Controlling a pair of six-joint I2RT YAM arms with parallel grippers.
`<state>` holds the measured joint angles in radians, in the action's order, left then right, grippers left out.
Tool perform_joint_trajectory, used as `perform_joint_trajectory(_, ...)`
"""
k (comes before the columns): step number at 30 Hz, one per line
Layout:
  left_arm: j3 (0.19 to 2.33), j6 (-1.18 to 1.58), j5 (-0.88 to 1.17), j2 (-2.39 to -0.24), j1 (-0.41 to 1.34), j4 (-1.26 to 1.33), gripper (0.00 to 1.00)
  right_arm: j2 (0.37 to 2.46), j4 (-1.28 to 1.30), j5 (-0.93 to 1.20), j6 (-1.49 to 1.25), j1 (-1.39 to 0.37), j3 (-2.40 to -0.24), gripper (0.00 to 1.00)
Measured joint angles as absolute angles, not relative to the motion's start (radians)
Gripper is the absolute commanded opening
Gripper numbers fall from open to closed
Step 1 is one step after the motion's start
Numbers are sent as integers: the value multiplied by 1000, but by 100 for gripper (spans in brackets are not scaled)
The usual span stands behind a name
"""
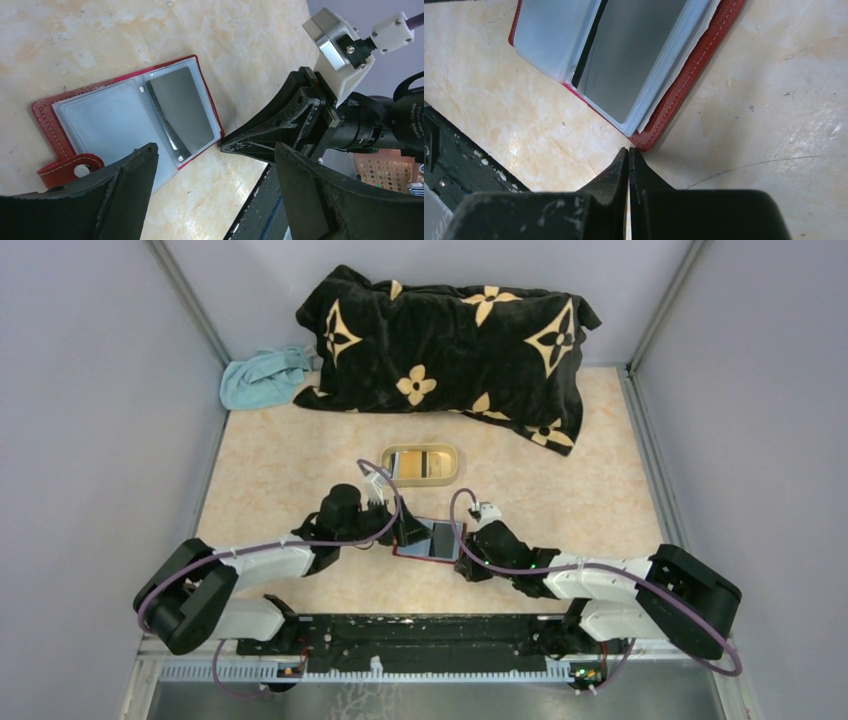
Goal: Take the credit cards out of the card holder
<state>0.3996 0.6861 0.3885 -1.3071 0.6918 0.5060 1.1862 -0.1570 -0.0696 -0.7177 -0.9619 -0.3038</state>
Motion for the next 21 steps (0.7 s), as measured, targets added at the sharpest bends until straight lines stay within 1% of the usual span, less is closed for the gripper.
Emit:
perform_joint_trajectory(9,392,726,413,-1343,715,574,90,1170,-144,-62,-700,-921,-303,0)
perform_joint_trajectory(12,392,745,412,-1384,727,598,91,1118,-125,-39,-696,-920,-303,0)
perform_joint_trajectory(15,392,763,405,-1420,744,615,91,1023,-106,-15,-686,-916,-306,0)
perform_joint_trajectory(18,392,772,389,-1435,754,624,91,973,-99,10,-670,-872,-329,0)
perform_joint_trajectory(21,392,775,369,-1440,757,629,91,985,-90,16,-649,-809,-360,0)
